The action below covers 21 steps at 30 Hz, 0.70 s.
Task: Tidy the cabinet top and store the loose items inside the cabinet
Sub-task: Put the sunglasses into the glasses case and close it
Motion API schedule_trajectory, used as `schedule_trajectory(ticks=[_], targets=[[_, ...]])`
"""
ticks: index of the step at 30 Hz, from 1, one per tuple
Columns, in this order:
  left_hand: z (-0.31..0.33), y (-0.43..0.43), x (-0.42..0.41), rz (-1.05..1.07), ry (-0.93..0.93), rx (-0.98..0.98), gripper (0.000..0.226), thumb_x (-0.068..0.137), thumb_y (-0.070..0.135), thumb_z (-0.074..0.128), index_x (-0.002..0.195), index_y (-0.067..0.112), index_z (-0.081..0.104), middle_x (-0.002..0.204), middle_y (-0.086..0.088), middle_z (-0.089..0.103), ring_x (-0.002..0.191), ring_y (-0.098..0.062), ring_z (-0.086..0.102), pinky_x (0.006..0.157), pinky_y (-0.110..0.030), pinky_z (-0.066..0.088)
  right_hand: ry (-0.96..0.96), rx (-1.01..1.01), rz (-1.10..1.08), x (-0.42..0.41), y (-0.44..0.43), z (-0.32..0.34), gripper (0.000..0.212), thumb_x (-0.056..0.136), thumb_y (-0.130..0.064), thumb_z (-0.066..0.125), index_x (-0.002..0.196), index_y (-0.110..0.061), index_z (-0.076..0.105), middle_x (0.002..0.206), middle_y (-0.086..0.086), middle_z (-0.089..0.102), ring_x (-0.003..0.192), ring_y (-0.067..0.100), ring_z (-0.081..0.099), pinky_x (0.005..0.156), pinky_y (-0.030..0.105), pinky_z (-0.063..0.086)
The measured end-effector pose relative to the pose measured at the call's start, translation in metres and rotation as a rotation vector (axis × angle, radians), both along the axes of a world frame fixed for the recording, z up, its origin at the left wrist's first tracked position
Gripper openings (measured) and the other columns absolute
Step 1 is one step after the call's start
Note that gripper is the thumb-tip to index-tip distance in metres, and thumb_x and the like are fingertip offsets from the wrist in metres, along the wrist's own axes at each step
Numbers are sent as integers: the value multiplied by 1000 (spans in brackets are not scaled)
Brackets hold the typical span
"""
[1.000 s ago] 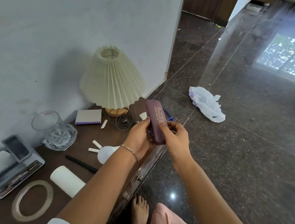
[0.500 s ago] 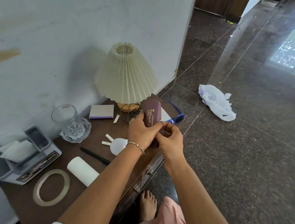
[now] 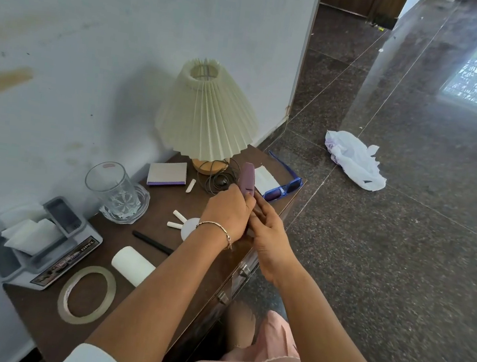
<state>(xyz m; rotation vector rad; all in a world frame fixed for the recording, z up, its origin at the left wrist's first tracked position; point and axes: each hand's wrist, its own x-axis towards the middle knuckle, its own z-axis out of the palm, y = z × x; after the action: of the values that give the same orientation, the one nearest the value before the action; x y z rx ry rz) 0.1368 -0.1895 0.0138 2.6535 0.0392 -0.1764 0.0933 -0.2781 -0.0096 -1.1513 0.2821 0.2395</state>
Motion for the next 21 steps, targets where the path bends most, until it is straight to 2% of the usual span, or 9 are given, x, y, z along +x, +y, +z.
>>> schedule_trajectory(ticks=[2, 4, 8, 11, 13, 14, 17, 19, 21], targets=[[0, -1, 1, -4, 16, 42, 36, 98, 38, 32, 103, 8, 50, 99, -13, 64, 90, -31, 61, 68, -33, 38, -7, -52, 16, 0, 2, -4, 49, 100, -10, 47, 147, -18, 35, 130, 5, 61, 115, 21, 60, 84, 28, 56], [0, -1, 1, -10, 29, 68, 31, 98, 38, 33, 97, 10, 48, 93, -11, 62, 81, -29, 57, 67, -33, 38, -20, -110, 44, 0, 2, -8, 50, 101, -10, 44, 148, -20, 32, 134, 9, 58, 114, 21, 60, 84, 28, 56], [1, -1, 1, -4, 57, 113, 25, 96, 38, 38, 92, 14, 45, 82, -4, 51, 72, -22, 48, 64, -33, 37, -41, -163, 94, -1, 2, -15, 48, 101, -5, 40, 147, -15, 34, 116, 11, 62, 79, 1, 66, 64, 19, 53], [0, 2, -2, -2, 70, 102, 24, 96, 38, 38, 89, 15, 41, 80, -4, 50, 71, -21, 47, 63, -33, 36, -29, -171, 108, -2, 3, -18, 47, 101, -3, 39, 147, -12, 34, 112, 10, 62, 75, -1, 65, 61, 18, 52], [-1, 5, -3, -11, 70, 92, 24, 97, 38, 38, 89, 15, 41, 81, -4, 51, 70, -21, 47, 63, -33, 36, -35, -172, 122, -3, 3, -16, 47, 101, -5, 40, 147, -13, 35, 119, 12, 63, 86, 5, 65, 68, 23, 56], [-2, 7, -4, -15, 67, 91, 25, 97, 38, 37, 89, 15, 41, 80, -4, 51, 70, -21, 47, 63, -33, 35, -39, -177, 123, -3, 4, -15, 47, 101, -7, 41, 147, -14, 34, 127, 13, 60, 96, 9, 63, 78, 29, 57], [-5, 11, -4, -3, 33, 70, 24, 97, 37, 36, 87, 16, 41, 79, -3, 49, 69, -22, 45, 62, -32, 34, -56, -204, 113, -4, 6, -13, 46, 102, -10, 41, 147, -13, 34, 146, 13, 46, 124, 22, 53, 103, 44, 47], [-9, 15, -3, -19, 13, 63, 23, 97, 37, 36, 87, 16, 41, 78, -2, 49, 67, -21, 45, 62, -32, 33, -63, -204, 96, -3, 7, -15, 46, 101, -12, 43, 146, -13, 36, 151, 11, 38, 134, 24, 45, 108, 48, 41], [-13, 19, -2, -82, 11, 45, 26, 98, 38, 33, 89, 16, 44, 79, -1, 51, 67, -21, 48, 62, -32, 35, -50, -148, 73, -4, 4, -18, 44, 101, -15, 46, 144, -14, 40, 147, 9, 45, 130, 23, 49, 105, 46, 44]])
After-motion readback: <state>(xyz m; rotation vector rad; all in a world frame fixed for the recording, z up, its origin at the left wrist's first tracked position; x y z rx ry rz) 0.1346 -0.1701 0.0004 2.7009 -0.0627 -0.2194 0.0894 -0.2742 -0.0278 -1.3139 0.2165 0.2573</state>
